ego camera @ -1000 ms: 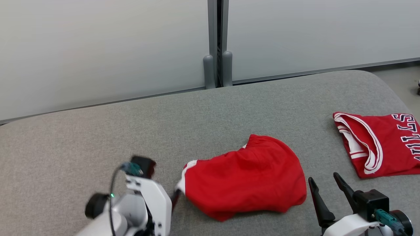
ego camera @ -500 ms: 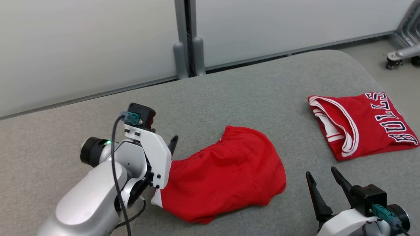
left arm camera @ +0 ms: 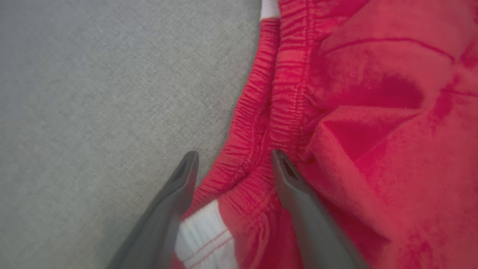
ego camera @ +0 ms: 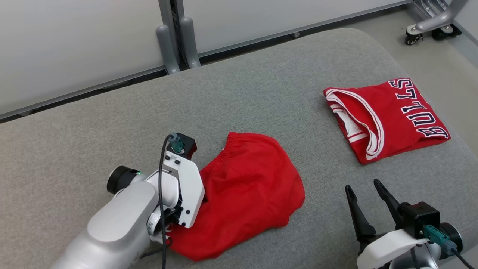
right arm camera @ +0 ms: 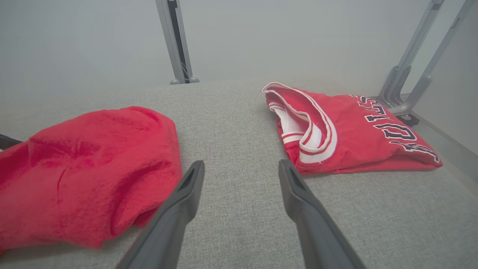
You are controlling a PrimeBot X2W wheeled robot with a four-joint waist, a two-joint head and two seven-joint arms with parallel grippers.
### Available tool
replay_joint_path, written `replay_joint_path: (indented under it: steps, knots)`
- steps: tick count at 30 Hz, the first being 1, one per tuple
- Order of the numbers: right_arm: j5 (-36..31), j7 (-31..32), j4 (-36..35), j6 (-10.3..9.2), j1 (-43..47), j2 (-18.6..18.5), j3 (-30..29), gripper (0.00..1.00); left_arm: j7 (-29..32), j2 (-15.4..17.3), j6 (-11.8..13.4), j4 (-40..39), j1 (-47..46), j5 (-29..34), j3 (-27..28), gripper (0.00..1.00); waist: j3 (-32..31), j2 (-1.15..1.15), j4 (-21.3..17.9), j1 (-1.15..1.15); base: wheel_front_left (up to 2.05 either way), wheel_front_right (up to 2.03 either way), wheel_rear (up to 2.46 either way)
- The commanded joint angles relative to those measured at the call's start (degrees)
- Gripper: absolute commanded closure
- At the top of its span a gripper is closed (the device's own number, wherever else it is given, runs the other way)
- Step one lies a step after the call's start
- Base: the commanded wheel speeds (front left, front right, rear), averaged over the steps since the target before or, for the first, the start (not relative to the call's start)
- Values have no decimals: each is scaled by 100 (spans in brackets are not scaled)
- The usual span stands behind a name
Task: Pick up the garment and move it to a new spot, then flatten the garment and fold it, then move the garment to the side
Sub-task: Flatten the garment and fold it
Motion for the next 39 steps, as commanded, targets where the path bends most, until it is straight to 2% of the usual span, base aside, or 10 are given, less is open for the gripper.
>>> replay_joint_path:
  steps: [1,5,6,8,18,23,27,32,34,39]
  knots:
    - [38,-60,17,1,-73,-29,4,0,52,-20,-40,55,-83,-57,-24,0,30,0,-23,0,0,0,0]
    - [77,-89,62,0,-113,-29,62,0,214,-111,-109,266,-101,-124,-91,5,77,0,-59,0,0,0,0]
    - [83,-100,68,1,-123,-29,71,0,213,-128,-113,309,-121,-119,-99,22,83,0,-67,0,0,0,0]
    - [91,-113,81,1,-153,-29,85,0,82,-159,-141,348,-179,-66,-99,100,88,0,-76,0,0,0,0]
    - [-67,-10,94,1,-75,-28,38,0,-1917,-729,-450,-155,-524,-182,511,100,-162,0,171,0,0,0,0]
    - [-174,71,41,1,37,-30,5,0,-3082,-1079,-737,-1110,-634,-572,1053,100,-412,0,449,0,0,0,0]
    - [-211,154,3,1,146,-30,-18,0,-3721,-1245,-753,-2155,-514,-995,1434,100,-626,0,697,0,0,0,0]
    - [-231,216,-65,1,246,-31,-13,0,-3891,-1285,-813,-3144,-86,-1750,1578,100,-761,0,945,0,0,0,0]
    - [-214,256,-102,1,278,-29,10,0,-3726,-1174,-636,-3393,211,-1987,1588,100,-790,0,1061,0,0,0,0]
    - [-152,293,-175,1,293,-30,53,0,-3540,-233,48,-3007,1104,-1577,1576,100,-692,0,1295,0,0,0,0]
